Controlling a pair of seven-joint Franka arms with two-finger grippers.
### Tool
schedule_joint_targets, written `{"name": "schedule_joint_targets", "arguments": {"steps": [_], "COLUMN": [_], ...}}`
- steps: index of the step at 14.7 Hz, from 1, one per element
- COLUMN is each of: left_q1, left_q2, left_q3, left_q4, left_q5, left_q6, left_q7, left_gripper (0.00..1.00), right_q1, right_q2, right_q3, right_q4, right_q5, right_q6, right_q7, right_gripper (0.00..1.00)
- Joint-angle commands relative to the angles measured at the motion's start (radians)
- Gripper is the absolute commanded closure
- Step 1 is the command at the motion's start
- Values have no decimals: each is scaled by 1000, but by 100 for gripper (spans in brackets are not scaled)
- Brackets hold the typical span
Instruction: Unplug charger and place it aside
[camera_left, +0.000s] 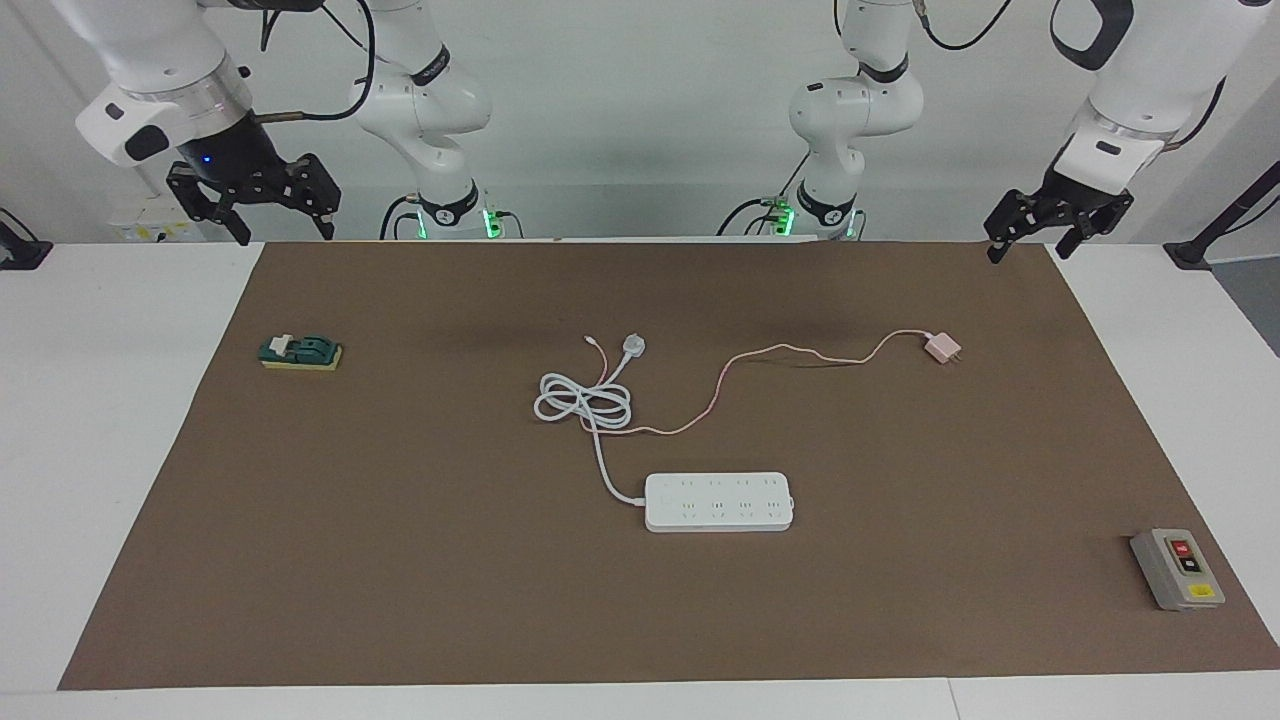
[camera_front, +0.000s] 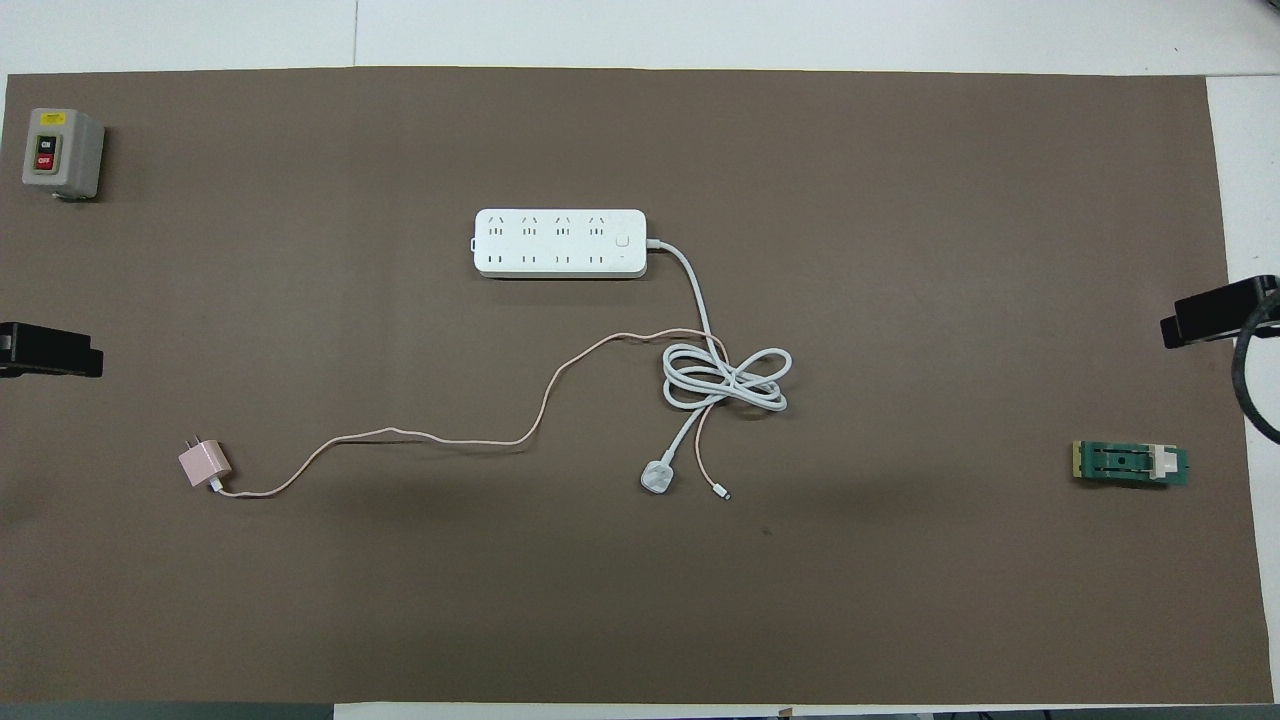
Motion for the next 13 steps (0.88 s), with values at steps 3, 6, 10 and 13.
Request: {"name": "schedule_joint_targets", "arguments": {"steps": [3,6,10,13], "left_q1": [-51,-60,-59,-51], "left_q2": [44,38,24,18], "left_q3": [4,4,6,12], "left_q4": [62,39,6,-5], "left_q5": [23,21,10,-60], "left_q6": [-23,5,26,43], "left_q7": [-18,-10,-9,-18], "left_gripper": [0,0,0,0], "right_q1": [-21,-21,-12,-14], "right_q2": [-47,-47,-47,-47], "right_q3": [25,25,25,25], "right_q4": [-84,-83,-77,-78], "right_q5": [-50,-51,-50,-50], "right_q6": [48,50,48,47], "right_q7": [-19,-19,-13,-14], "right_gripper": [0,0,0,0]}}
